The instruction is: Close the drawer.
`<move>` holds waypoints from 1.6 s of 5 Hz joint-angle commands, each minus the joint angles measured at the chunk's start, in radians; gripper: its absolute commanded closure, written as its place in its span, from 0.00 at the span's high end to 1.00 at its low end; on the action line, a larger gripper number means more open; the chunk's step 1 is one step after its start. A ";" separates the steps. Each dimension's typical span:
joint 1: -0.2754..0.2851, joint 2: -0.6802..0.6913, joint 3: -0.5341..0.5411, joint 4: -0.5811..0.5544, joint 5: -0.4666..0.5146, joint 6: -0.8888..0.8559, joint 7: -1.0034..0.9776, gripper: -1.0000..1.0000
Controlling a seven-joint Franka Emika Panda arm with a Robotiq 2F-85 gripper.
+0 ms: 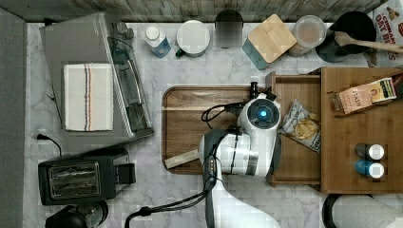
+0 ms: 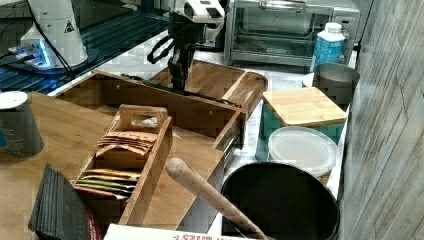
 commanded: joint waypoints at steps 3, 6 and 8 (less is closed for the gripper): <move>-0.289 0.168 -0.178 0.408 0.272 0.015 -0.448 0.00; -0.189 0.126 -0.313 0.417 -0.010 -0.017 -0.189 0.00; -0.179 0.128 -0.324 0.417 -0.004 -0.017 -0.193 0.00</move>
